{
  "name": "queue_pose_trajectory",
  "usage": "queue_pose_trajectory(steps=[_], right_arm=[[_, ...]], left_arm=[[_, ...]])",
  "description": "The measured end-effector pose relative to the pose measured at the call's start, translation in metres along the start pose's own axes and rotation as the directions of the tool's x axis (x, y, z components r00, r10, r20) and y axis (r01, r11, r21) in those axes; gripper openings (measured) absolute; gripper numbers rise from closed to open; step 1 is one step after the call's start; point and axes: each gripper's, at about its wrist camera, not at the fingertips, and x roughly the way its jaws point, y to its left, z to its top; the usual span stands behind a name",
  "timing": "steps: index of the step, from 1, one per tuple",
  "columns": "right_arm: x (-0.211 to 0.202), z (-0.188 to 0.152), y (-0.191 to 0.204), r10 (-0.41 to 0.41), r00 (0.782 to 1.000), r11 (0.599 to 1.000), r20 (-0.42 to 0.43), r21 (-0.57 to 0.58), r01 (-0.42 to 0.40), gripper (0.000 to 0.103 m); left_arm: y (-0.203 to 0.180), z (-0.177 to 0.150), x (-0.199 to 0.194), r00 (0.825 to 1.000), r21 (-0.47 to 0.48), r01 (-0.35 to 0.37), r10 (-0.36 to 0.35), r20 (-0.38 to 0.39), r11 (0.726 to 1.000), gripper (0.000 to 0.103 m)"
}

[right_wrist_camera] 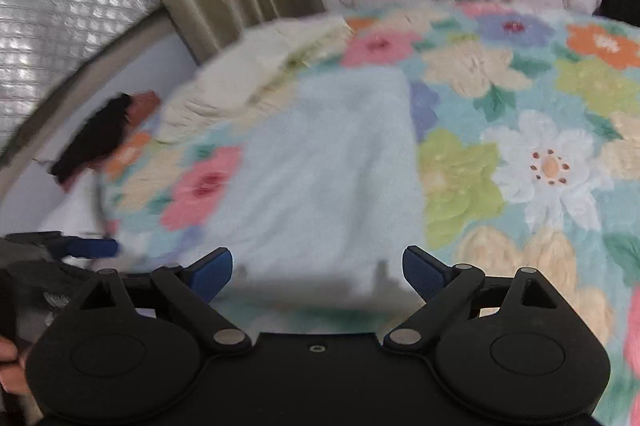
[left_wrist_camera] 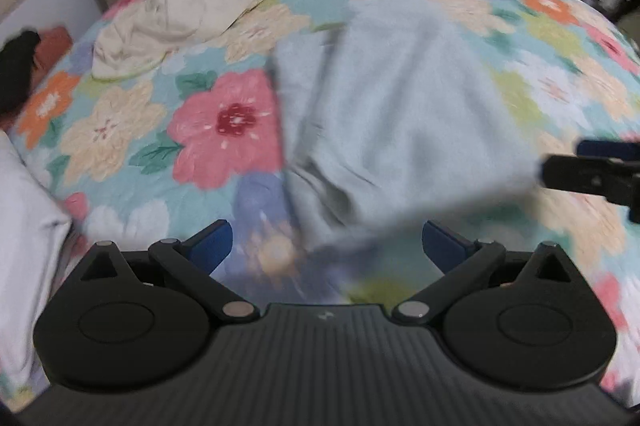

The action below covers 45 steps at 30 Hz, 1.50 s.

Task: Fold clothes
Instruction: 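Move both tools to the folded t-shirt's edge, then grasp the folded t-shirt with the left tool while the right tool grasps too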

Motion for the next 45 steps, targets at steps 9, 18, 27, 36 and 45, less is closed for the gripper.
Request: queue_pose_trajectory(steps=[9,18,27,36,45], right_arm=[[0.087,0.033,-0.052,0.051,0.997,0.996,-0.054,0.07,-0.047,0.092],[0.091,0.051,-0.002,0.04,0.999,0.98,-0.004,-0.194,-0.04,0.02],[0.056,0.082,0.098,0.008,0.995,0.886,0.097,-0.462,0.038,0.018],[0.049,0.119,0.218,0.286,0.955,0.811,0.079,-0.55,-0.198,0.018],[0.099,0.129,0.397,0.557,0.823,0.564,-0.111,-0.676,-0.474,0.018]], left_arm=[[0.031,0.042,0.104,0.975,-0.112,0.186,-0.197,-0.103,0.976,0.103],[0.018,0.044,0.086,0.96,-0.071,0.28,-0.28,0.013,0.957,0.017],[0.047,0.042,0.031,0.956,-0.146,0.261,-0.234,0.175,0.954,0.016],[0.156,0.001,-0.109,0.934,-0.348,0.084,0.047,0.354,0.934,0.016],[0.284,-0.063,-0.18,0.866,-0.589,-0.143,0.389,0.314,0.795,0.016]])
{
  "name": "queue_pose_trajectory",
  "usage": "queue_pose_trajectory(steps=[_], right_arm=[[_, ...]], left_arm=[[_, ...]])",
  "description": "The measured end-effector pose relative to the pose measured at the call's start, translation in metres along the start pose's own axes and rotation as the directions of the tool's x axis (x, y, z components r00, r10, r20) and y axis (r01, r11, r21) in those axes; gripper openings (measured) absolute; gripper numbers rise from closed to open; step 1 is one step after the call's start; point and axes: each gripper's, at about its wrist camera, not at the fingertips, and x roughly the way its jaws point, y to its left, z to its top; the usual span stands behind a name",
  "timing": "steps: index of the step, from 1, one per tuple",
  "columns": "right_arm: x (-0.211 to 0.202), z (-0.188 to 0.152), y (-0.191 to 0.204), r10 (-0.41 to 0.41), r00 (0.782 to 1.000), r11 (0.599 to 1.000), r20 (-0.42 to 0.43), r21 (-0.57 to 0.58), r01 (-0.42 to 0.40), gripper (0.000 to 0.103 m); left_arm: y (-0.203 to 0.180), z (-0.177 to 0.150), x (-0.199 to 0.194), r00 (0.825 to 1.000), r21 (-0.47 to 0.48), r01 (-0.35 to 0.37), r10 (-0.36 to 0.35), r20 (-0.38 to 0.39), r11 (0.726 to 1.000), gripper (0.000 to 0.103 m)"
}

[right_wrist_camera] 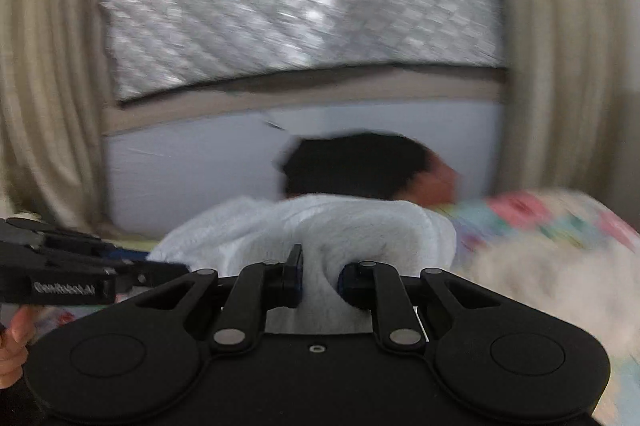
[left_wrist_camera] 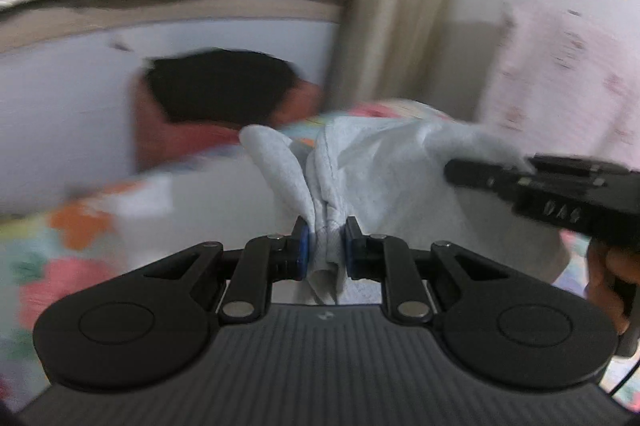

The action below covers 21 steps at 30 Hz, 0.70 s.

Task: Fold clothes
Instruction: 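Grasp the folded t-shirt with the left tool while the right tool grasps too, then carry the folded t-shirt toward the bed corner and set it down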

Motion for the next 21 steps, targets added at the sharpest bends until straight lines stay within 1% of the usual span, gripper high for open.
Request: queue_pose_trajectory(steps=[1,2,4,5,6,7,8,10,11,13,14,15,18,19,20,21], right_arm=[[0.014,0.004,0.008,0.036,0.999,0.999,0.019,-0.003,-0.036,0.019],[0.028,0.004,0.013,0.056,0.998,0.998,0.022,0.006,-0.056,0.019],[0.056,0.003,0.023,0.094,0.995,0.995,0.028,0.024,-0.095,0.019],[0.072,-0.002,0.025,0.092,0.996,0.995,0.013,0.027,-0.092,0.021],[0.09,-0.011,0.024,0.075,0.997,0.996,-0.007,0.046,-0.075,0.029],[0.107,-0.024,0.021,0.045,0.998,0.996,-0.043,0.078,-0.041,0.047],[0.122,-0.038,0.017,0.018,0.997,0.993,-0.078,0.114,-0.009,0.052],[0.13,-0.072,-0.002,0.01,0.992,0.966,-0.124,0.259,0.022,0.051],[0.133,-0.088,-0.012,0.014,0.99,0.943,-0.14,0.331,0.034,0.052],[0.11,-0.123,-0.031,0.08,0.996,0.865,-0.04,0.499,-0.049,0.052],[0.103,-0.133,-0.036,0.093,0.996,0.84,-0.011,0.538,-0.073,0.052],[0.098,-0.141,-0.039,0.104,0.995,0.825,0.003,0.559,-0.088,0.052],[0.097,-0.145,-0.032,0.112,0.992,0.852,-0.056,0.52,-0.066,0.053],[0.098,-0.145,-0.029,0.112,0.991,0.864,-0.071,0.5,-0.062,0.052],[0.096,-0.141,-0.027,0.103,0.992,0.884,-0.078,0.465,-0.055,0.046],[0.09,-0.136,-0.023,0.084,0.994,0.904,-0.07,0.424,-0.047,0.02]], left_arm=[[0.011,0.002,-0.003,0.999,0.006,-0.045,0.045,0.019,0.999,0.016],[0.018,0.003,-0.001,0.997,0.018,-0.073,0.072,0.024,0.997,0.016],[0.037,-0.002,0.024,0.993,0.0,-0.11,0.109,-0.045,0.994,0.016],[0.047,-0.005,0.037,0.988,-0.009,-0.128,0.127,-0.083,0.992,0.016],[0.059,-0.015,0.059,0.982,-0.028,-0.14,0.135,-0.135,0.99,0.016],[0.071,-0.027,0.082,0.972,-0.049,-0.151,0.139,-0.189,0.987,0.016],[0.084,-0.04,0.105,0.96,-0.068,-0.164,0.143,-0.243,0.984,0.017],[0.109,-0.067,0.136,0.939,-0.147,-0.18,0.126,-0.319,0.973,0.018],[0.117,-0.074,0.136,0.952,-0.185,-0.158,0.1,-0.289,0.97,0.018],[0.122,-0.077,0.13,0.962,-0.219,-0.128,0.067,-0.263,0.967,0.019],[0.124,-0.078,0.127,0.966,-0.233,-0.114,0.053,-0.253,0.966,0.019],[0.126,-0.078,0.126,0.967,-0.234,-0.108,0.047,-0.25,0.966,0.019],[0.126,-0.079,0.124,0.964,-0.208,-0.119,0.062,-0.259,0.971,0.019],[0.124,-0.079,0.123,0.963,-0.2,-0.126,0.071,-0.26,0.972,0.02],[0.122,-0.081,0.121,0.962,-0.191,-0.133,0.081,-0.261,0.973,0.02],[0.117,-0.081,0.119,0.962,-0.182,-0.138,0.088,-0.259,0.974,0.02]])
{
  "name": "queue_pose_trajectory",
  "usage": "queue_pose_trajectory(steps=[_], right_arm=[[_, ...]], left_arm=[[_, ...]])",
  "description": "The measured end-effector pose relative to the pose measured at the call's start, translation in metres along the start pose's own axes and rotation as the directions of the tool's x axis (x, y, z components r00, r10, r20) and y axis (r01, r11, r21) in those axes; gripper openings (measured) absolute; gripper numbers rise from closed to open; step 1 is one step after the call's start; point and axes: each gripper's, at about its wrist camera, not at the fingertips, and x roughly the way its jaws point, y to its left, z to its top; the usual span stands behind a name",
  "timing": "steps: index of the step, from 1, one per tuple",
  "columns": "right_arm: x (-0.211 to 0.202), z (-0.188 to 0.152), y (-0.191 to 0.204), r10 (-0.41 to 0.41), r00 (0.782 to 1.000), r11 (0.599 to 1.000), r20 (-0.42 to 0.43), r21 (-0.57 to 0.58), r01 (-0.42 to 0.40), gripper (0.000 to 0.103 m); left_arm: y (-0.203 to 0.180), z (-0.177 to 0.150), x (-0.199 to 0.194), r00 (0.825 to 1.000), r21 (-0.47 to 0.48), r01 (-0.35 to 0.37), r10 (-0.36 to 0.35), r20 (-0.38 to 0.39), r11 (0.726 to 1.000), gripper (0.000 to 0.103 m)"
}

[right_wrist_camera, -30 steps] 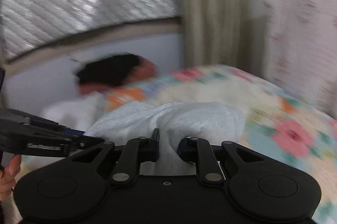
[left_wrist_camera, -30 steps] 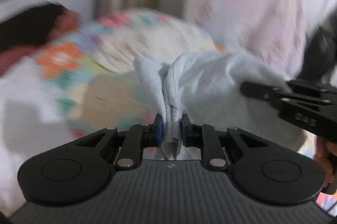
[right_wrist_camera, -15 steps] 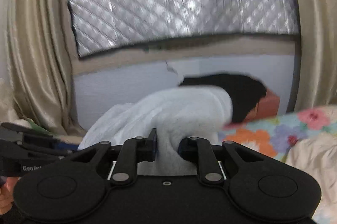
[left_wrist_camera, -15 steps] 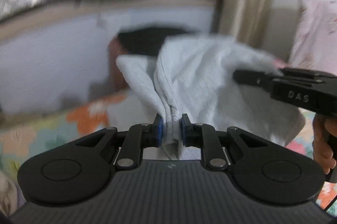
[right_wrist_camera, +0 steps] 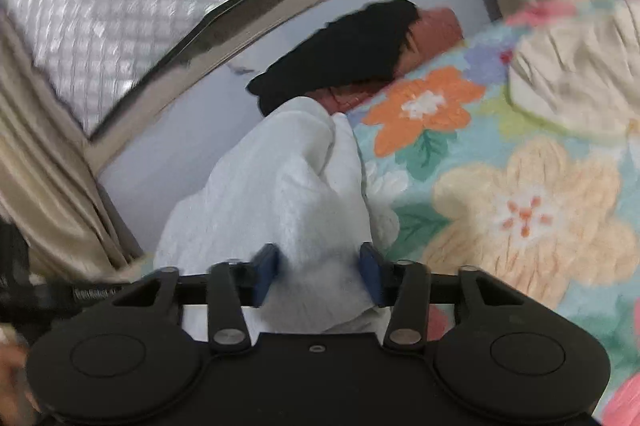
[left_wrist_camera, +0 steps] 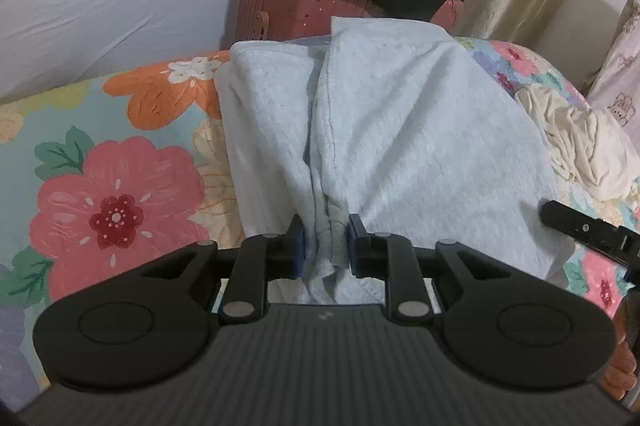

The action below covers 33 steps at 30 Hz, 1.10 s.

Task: Fold clothes
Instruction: 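Carry the folded t-shirt toward the bed corner and set it down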

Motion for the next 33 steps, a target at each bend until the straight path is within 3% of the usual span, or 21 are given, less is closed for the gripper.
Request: queue_pose_trajectory(steps=[2,4,7,8,10,11,12,13,15,16,20,22,24,25,27,32,33], right_arm=[[-0.012,0.006,0.012,-0.027,0.999,0.996,0.033,-0.088,0.03,0.009],[-0.018,0.005,0.025,-0.113,0.991,0.975,0.071,-0.185,0.125,0.008],[0.0,-0.005,0.014,-0.208,0.978,0.956,-0.016,-0.214,0.2,0.009],[-0.003,-0.006,0.012,-0.208,0.978,0.962,-0.008,-0.18,0.204,0.012],[-0.014,-0.005,0.018,-0.228,0.973,0.963,0.017,-0.142,0.228,0.028],[-0.02,-0.004,0.023,-0.23,0.972,0.96,0.046,-0.152,0.235,0.03],[-0.026,-0.007,0.027,-0.227,0.971,0.956,0.081,-0.171,0.238,0.045],[-0.025,-0.01,0.027,-0.247,0.966,0.949,0.078,-0.182,0.257,0.055],[-0.002,-0.013,0.019,-0.281,0.958,0.942,-0.06,-0.21,0.263,0.051],[-0.002,-0.017,0.015,-0.281,0.957,0.945,-0.07,-0.194,0.263,0.051],[-0.046,-0.019,0.012,-0.238,0.971,0.97,-0.036,-0.052,0.236,0.053],[-0.079,-0.019,0.023,-0.259,0.966,0.965,0.024,-0.046,0.26,0.063],[-0.107,-0.018,0.042,-0.302,0.952,0.95,0.038,-0.076,0.304,0.074],[-0.121,-0.018,0.051,-0.323,0.945,0.941,0.046,-0.092,0.326,0.084],[-0.147,-0.018,0.068,-0.364,0.93,0.922,0.046,-0.126,0.367,0.092],[-0.203,-0.037,0.094,-0.424,0.906,0.891,0.013,-0.171,0.42,0.093],[-0.212,-0.041,0.096,-0.452,0.892,0.881,0.015,-0.149,0.449,0.093]], left_arm=[[-0.004,-0.001,-0.009,1.0,0.019,0.009,-0.01,0.013,1.0,0.024],[-0.005,-0.005,-0.016,0.999,0.032,0.04,-0.041,0.035,0.999,0.032],[-0.007,-0.015,-0.003,1.0,0.066,0.008,-0.008,0.0,0.998,0.04],[-0.009,-0.017,-0.005,1.0,0.067,0.002,-0.003,0.005,0.998,0.04],[-0.013,-0.021,-0.011,1.0,0.081,-0.009,0.008,0.02,0.997,0.044],[-0.016,-0.022,-0.013,1.0,0.101,-0.022,0.02,0.019,0.995,0.053],[-0.018,-0.024,-0.011,0.999,0.118,-0.033,0.033,0.005,0.992,0.063],[-0.021,-0.026,-0.008,0.998,0.128,-0.05,0.052,-0.017,0.991,0.067],[-0.026,-0.028,-0.008,0.995,0.136,-0.075,0.082,-0.048,0.988,0.068],[-0.028,-0.028,-0.012,0.995,0.133,-0.081,0.089,-0.051,0.988,0.068],[-0.053,-0.029,-0.043,0.99,0.186,-0.132,0.14,-0.031,0.974,0.075],[-0.072,-0.033,-0.068,0.989,0.226,-0.148,0.151,0.003,0.963,0.084],[-0.093,-0.039,-0.096,0.989,0.252,-0.147,0.139,0.048,0.956,0.097],[-0.103,-0.042,-0.109,0.99,0.264,-0.141,0.128,0.065,0.954,0.1],[-0.122,-0.051,-0.132,0.993,0.298,-0.114,0.099,0.066,0.948,0.103],[-0.16,-0.075,-0.166,0.996,0.333,-0.088,0.079,0.042,0.939,0.103],[-0.165,-0.081,-0.171,0.997,0.339,-0.079,0.069,0.043,0.938,0.103]])
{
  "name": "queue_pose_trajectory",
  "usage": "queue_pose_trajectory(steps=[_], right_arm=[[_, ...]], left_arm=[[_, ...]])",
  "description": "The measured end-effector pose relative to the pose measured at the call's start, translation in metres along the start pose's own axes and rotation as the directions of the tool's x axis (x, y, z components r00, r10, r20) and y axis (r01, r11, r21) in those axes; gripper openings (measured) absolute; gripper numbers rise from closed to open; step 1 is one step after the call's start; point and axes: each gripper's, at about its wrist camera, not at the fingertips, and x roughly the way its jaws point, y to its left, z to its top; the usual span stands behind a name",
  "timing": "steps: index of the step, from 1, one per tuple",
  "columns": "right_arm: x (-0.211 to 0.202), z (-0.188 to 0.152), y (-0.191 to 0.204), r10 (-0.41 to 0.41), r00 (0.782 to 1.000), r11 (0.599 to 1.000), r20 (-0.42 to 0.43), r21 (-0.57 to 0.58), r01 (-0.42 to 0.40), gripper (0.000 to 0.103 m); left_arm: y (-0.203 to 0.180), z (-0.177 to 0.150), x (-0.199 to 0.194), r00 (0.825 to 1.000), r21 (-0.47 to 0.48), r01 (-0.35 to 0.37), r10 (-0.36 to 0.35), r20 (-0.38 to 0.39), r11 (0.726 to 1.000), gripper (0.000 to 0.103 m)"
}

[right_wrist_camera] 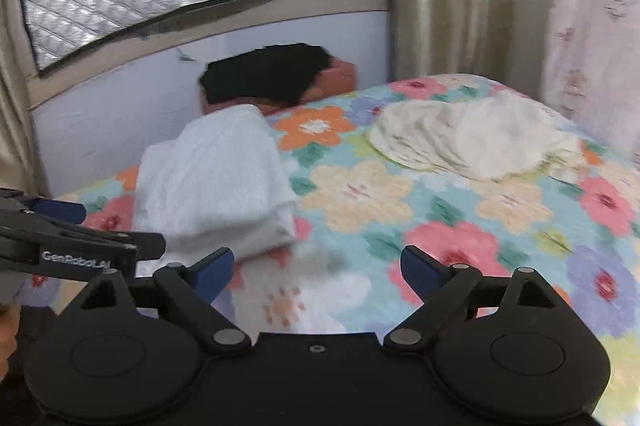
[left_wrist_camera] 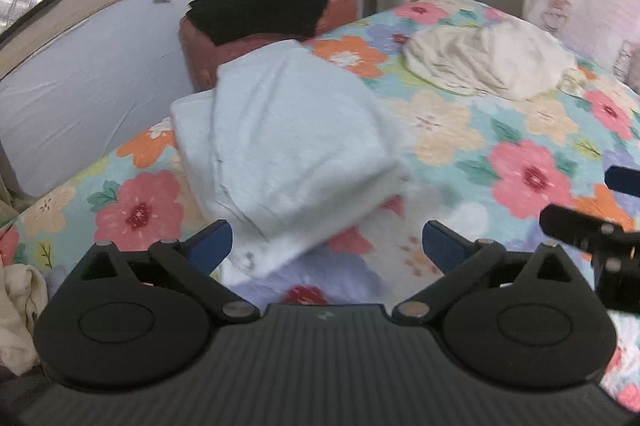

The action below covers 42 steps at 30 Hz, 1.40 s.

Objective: Fold clothes

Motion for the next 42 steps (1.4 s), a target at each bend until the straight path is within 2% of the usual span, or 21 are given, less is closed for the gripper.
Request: queue_pose_trajectory(steps=[4,6,12,16,23,42], right_arm=[[-0.031,-0.014,-0.009,-0.062,0.998,0.995,0.003,0.077,0.061,0.093],[-0.043,-0.018,-0.014,-0.068,0.997,0.992,0.023,0.112,0.065,0.093],[-0.062,-0.027,-0.02,-0.111,0.994,0.984,0.013,0.142,0.108,0.093],[-0.067,-0.034,-0.018,-0.126,0.992,0.981,-0.006,0.147,0.126,0.093],[-0.07,-0.042,-0.01,-0.12,0.992,0.985,-0.026,0.122,0.122,0.093],[-0.073,-0.043,-0.01,-0.128,0.992,0.98,-0.015,0.151,0.129,0.093]], left_arm=[[-0.02,-0.014,-0.013,0.999,0.017,0.05,-0.05,-0.002,0.999,0.103],[-0.028,-0.021,-0.019,0.998,0.028,0.056,-0.055,-0.007,0.998,0.103],[-0.043,-0.033,-0.034,0.998,0.041,0.057,-0.056,-0.018,0.998,0.103],[-0.045,-0.041,-0.043,0.997,0.021,0.074,-0.073,-0.028,0.997,0.103],[-0.041,-0.047,-0.04,0.994,-0.023,0.062,-0.064,-0.092,0.998,0.103],[-0.037,-0.048,-0.04,0.996,-0.031,0.049,-0.052,-0.079,0.998,0.103]])
